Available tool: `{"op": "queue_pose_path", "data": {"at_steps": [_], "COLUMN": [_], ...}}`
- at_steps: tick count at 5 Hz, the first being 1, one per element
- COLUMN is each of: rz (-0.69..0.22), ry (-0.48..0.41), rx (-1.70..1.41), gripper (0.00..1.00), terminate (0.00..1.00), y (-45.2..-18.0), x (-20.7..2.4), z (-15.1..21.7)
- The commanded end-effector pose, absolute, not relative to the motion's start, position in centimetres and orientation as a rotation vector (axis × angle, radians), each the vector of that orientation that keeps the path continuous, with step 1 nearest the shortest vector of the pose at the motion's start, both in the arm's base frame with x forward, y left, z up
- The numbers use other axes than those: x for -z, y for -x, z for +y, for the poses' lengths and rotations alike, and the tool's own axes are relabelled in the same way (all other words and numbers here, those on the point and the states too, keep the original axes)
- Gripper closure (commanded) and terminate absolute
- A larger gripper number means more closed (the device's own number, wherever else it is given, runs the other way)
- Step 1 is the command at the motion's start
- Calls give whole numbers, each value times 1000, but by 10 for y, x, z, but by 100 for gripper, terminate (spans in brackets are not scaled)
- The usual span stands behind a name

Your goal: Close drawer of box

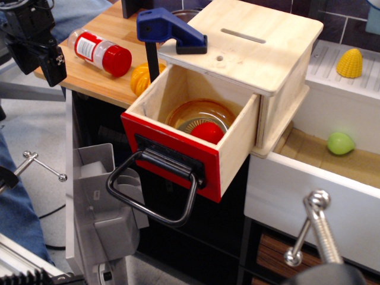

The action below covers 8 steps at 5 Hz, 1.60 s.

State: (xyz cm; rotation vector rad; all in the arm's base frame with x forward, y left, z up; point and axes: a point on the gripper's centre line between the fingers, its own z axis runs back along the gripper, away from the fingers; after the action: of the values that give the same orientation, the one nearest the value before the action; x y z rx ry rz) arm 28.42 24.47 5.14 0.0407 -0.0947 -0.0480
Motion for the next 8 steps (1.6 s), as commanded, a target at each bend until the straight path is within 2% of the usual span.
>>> {"op": "queue_pose_path", "data": {"at_steps": [1, 2, 3, 4, 5, 6, 7, 8], "rz": [-95, -113, -119, -114, -96, -134, -210, -230], "ry": [-41, 22, 149, 234, 248, 216, 182, 164], "rx": [48, 97, 123, 134, 110, 98, 61, -37], "gripper": [0, 0, 0, 0, 0, 0, 0, 0], "terminate": [0, 0, 0, 0, 0, 0, 0, 0], "y": [-284, -268, -259, -242, -228, -217, -207, -198], "x": [-51, -69, -109, -129, -128, -123, -107, -91], "z": [245, 215, 179, 143, 93, 60, 27, 6]}}
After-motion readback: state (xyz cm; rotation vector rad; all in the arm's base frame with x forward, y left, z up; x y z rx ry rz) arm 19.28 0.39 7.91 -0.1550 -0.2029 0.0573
